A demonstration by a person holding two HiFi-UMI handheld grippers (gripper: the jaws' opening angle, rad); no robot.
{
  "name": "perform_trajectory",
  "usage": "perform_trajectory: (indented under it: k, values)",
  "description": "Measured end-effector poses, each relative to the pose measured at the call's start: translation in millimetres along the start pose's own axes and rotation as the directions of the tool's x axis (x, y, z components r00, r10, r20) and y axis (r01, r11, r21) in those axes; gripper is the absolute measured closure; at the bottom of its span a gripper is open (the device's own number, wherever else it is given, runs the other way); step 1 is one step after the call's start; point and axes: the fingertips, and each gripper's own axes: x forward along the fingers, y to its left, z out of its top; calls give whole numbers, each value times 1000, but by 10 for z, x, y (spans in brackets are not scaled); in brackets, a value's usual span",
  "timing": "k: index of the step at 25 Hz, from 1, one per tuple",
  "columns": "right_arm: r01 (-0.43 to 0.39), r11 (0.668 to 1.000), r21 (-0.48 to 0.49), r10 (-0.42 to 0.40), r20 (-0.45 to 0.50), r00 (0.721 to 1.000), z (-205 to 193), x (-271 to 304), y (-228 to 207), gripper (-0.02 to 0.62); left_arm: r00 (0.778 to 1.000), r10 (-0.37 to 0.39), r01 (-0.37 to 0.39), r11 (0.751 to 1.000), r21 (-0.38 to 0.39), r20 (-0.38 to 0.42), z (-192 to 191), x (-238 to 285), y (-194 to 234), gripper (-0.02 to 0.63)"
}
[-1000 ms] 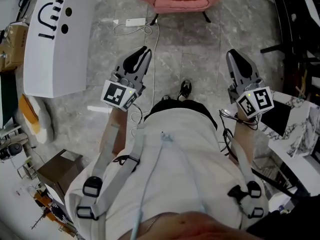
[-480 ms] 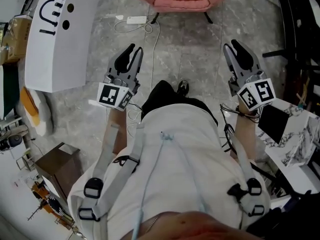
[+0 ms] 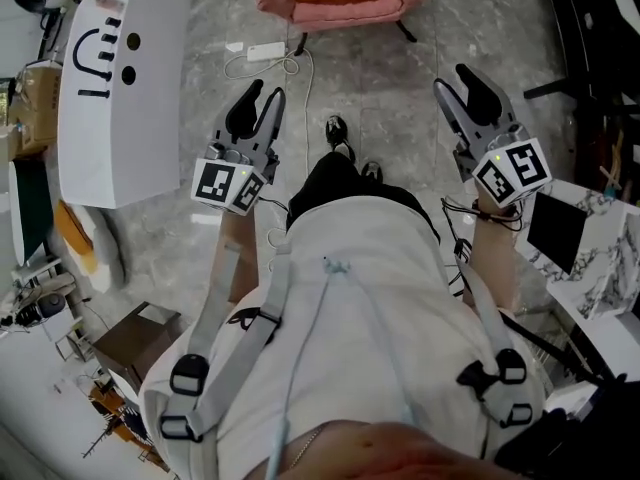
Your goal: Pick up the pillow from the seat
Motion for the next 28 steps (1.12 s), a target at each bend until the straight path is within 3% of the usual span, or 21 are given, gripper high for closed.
perform_trajectory:
  k: [10, 16, 21, 24, 28]
  values:
    - [53, 998, 20, -52, -49, 997, -48, 373, -358, 341, 997, -76, 75, 995, -66, -22, -157, 583, 422, 422]
    - [65, 996, 54, -62, -62, 996, 13, 973, -567, 323, 993, -98, 92, 992, -81, -70, -161, 916, 1009, 383]
    - [71, 995, 70, -67, -56, 996, 100, 1505, -688, 310, 985, -121, 116, 992, -48, -122, -81, 1194, 1556, 337]
    - [84, 994, 63, -81, -55, 995, 135, 1750, -701, 304, 986, -108, 101, 993, -58, -125, -53, 1362, 1863, 305]
    - [107, 992, 70, -104, -37, 994, 191, 1991, -783, 291, 981, -142, 135, 989, -62, -133, -55, 1558, 2069, 280]
